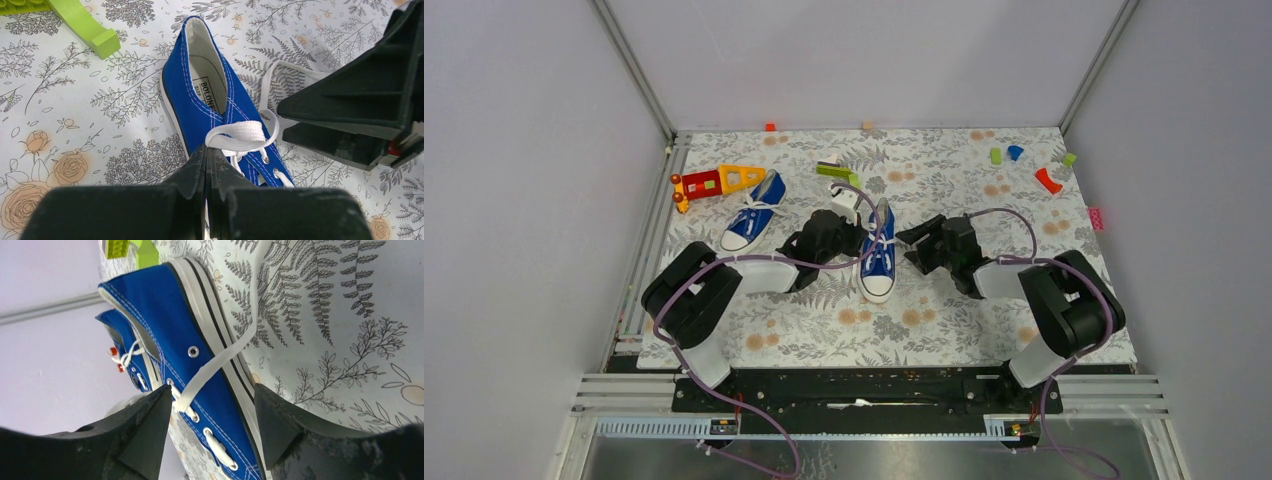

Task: Tie the shoes

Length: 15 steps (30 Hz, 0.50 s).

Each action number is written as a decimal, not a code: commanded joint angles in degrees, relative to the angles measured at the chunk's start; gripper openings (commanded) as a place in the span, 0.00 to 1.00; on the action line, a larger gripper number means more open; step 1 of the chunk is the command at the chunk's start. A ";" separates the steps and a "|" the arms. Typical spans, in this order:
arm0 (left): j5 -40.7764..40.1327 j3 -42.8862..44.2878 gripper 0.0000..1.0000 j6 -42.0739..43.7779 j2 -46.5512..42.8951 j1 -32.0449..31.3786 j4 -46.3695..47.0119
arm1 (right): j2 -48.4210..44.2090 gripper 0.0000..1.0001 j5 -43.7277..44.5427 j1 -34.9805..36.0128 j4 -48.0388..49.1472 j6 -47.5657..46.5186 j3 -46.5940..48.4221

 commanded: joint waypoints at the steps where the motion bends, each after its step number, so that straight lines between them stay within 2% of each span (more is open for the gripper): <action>1: 0.90 -0.45 0.00 -0.72 -2.45 -0.27 4.28 | 2.91 0.67 3.64 1.01 6.30 7.57 2.72; 6: 0.38 -0.54 0.00 -0.69 -2.59 -0.27 3.99 | 5.71 0.65 8.27 1.02 7.47 10.60 2.79; 13: 0.31 -0.36 0.00 -0.69 -2.56 -0.27 3.81 | 11.10 0.63 8.73 1.02 6.48 12.88 5.40; 15: 0.32 -0.24 0.00 -0.69 -2.38 -0.23 3.49 | 12.45 0.57 9.54 0.94 6.62 12.93 5.77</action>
